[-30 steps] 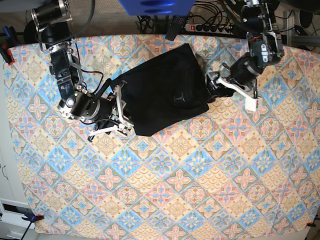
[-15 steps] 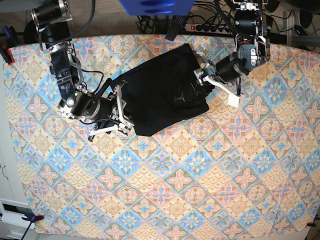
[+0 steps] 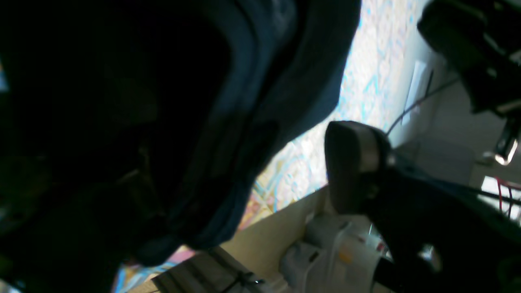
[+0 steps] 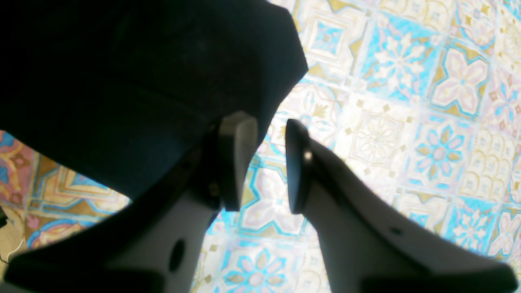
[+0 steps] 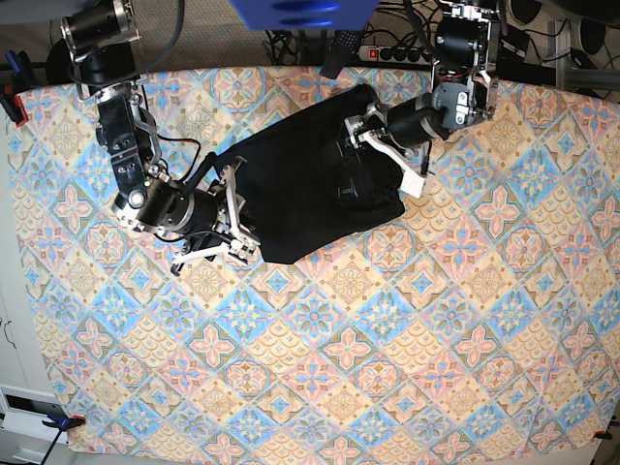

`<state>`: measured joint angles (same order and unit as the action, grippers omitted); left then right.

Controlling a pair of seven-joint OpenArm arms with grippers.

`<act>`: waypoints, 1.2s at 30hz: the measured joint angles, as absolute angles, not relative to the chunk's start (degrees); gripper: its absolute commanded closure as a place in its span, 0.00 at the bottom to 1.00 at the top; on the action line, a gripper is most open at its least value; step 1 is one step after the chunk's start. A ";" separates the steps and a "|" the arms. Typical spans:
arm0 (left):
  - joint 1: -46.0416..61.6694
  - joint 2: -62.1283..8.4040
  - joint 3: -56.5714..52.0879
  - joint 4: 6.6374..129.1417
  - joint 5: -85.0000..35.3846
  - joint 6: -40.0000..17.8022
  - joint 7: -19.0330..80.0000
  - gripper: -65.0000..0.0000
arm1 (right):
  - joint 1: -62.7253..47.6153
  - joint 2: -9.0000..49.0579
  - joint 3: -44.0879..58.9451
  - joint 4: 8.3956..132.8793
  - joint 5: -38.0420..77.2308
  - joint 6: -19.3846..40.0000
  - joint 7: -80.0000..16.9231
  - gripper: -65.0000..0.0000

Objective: Fold the T-shirt properly
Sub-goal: 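Grasp the bundle edge with the left gripper and pull it toward the robot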

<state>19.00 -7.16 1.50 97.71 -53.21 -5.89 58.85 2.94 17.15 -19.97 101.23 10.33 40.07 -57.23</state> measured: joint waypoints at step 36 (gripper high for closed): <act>29.43 -11.31 8.95 104.66 -50.02 -5.58 52.80 1.00 | 2.00 17.15 -19.97 101.32 10.31 40.07 -57.23 0.76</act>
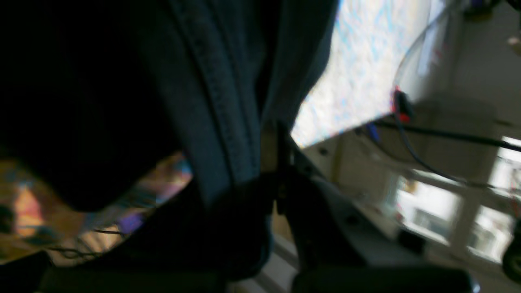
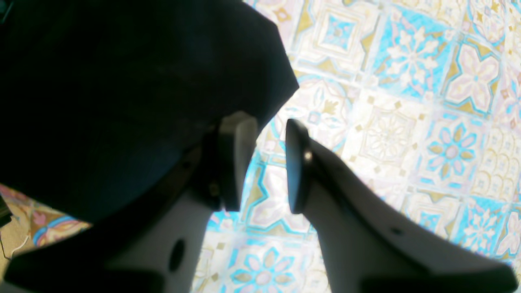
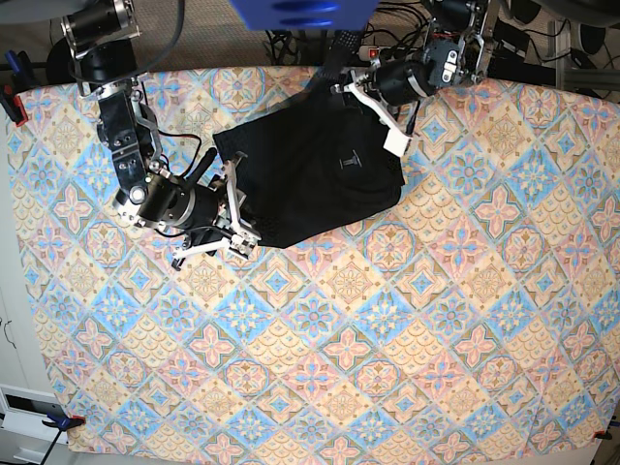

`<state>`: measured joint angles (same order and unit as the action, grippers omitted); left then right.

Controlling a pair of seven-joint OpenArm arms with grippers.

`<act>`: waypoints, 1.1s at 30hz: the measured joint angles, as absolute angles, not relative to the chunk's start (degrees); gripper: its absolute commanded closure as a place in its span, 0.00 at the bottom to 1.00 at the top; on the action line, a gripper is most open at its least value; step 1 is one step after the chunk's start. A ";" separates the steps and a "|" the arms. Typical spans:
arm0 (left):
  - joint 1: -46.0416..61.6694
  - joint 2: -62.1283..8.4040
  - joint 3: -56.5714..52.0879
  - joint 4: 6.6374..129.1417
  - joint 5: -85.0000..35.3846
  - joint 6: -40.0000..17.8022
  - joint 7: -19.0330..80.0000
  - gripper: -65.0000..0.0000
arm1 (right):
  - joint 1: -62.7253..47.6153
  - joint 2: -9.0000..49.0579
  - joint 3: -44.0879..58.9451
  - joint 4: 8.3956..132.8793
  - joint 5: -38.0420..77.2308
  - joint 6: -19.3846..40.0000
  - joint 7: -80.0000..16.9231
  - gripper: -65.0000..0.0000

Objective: Fold the T-shirt properly
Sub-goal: 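Grasp the bundle edge with the left gripper and pull it toward the robot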

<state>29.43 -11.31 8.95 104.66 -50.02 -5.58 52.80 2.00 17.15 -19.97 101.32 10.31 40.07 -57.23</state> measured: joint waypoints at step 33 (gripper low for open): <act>25.08 -19.38 -2.72 107.33 -52.75 -6.02 56.82 0.25 | 1.93 17.15 -19.97 101.41 10.39 40.07 -57.19 0.76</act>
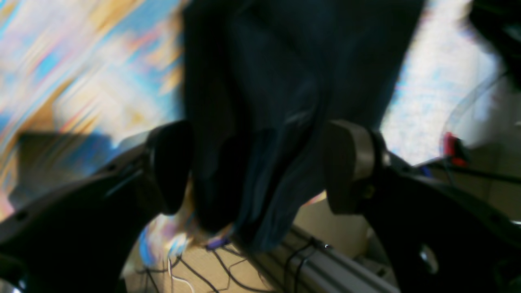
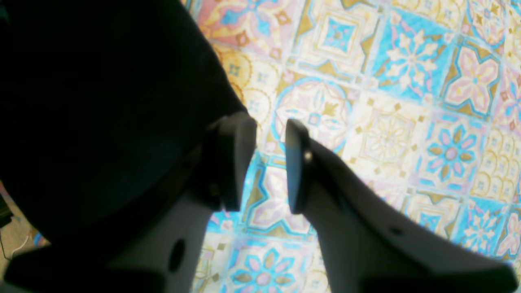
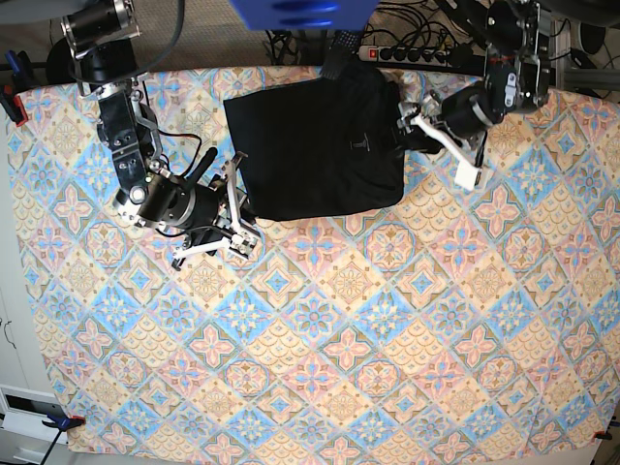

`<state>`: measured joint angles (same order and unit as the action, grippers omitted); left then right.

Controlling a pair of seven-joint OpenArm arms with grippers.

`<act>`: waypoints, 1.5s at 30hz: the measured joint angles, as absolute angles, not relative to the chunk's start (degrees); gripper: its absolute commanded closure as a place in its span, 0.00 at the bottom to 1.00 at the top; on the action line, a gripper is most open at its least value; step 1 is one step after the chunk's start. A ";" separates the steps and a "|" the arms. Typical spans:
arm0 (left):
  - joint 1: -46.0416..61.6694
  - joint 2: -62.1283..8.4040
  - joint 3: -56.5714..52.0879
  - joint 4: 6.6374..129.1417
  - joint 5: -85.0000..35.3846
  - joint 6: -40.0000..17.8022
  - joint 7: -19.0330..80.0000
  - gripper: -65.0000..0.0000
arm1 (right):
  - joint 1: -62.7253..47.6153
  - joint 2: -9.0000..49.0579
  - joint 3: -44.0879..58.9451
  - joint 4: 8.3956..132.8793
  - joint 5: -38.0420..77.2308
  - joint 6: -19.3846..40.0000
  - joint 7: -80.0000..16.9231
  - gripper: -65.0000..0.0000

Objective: Fold the T-shirt properly
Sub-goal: 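Grasp the bundle edge with the left gripper and pull it toward the robot, then push the bundle edge with the left gripper to square the folded shirt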

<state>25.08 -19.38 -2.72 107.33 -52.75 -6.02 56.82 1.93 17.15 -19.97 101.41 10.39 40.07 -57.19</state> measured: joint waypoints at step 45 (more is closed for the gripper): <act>3.40 -15.44 7.60 85.25 -48.71 -5.80 58.98 0.98 | 2.26 17.10 -20.03 101.34 10.35 40.05 -57.21 0.76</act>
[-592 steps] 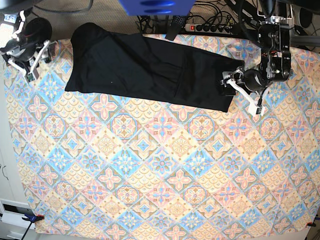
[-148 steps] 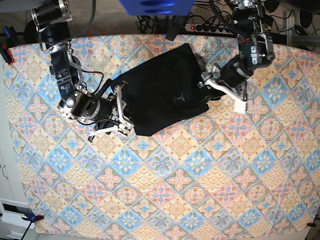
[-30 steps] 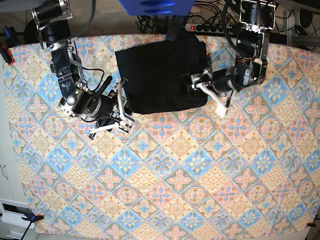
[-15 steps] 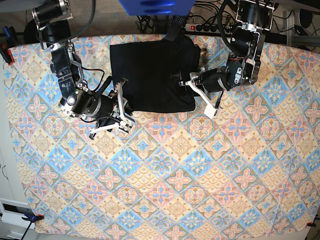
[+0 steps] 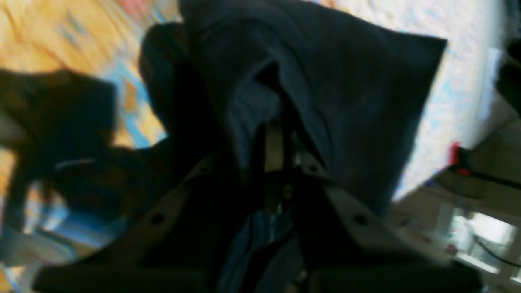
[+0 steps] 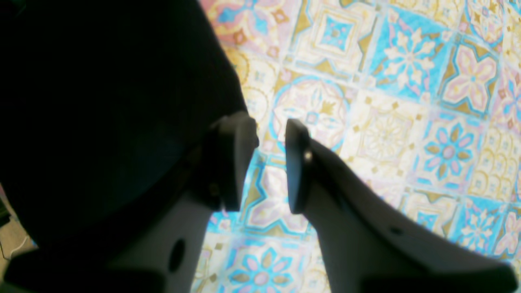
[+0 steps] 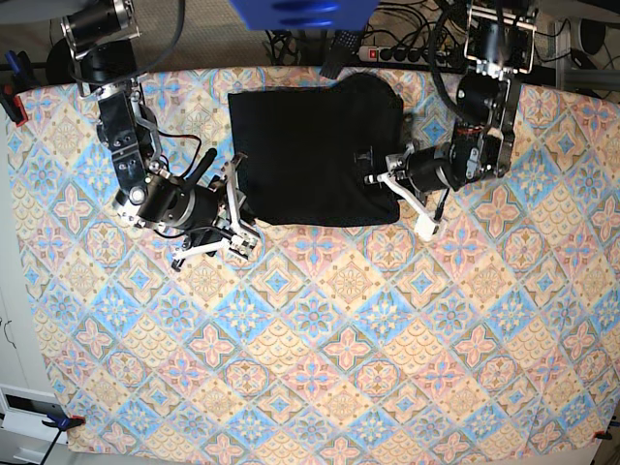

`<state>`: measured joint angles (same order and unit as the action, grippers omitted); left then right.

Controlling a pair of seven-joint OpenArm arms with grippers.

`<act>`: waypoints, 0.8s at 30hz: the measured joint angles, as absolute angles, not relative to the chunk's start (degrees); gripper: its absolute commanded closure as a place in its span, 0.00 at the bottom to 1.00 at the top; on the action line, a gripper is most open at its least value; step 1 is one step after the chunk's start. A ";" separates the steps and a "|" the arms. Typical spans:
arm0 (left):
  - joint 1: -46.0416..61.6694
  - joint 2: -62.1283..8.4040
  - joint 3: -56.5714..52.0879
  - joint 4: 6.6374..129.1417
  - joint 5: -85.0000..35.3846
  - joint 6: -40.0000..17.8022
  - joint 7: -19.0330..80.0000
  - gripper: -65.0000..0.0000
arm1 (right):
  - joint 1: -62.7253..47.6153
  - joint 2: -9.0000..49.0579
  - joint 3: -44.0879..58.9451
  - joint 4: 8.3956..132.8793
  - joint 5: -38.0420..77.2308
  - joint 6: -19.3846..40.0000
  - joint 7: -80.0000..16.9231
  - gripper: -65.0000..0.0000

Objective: Fold the T-shirt properly
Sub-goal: 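Push the bundle edge with the left gripper to square the folded shirt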

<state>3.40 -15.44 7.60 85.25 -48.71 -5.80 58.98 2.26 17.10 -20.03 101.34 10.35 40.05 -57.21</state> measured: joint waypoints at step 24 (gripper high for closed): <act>23.88 -18.13 -1.85 111.15 -53.54 -5.82 63.59 0.53 | 3.33 16.95 -20.18 98.10 10.28 40.12 -57.34 0.77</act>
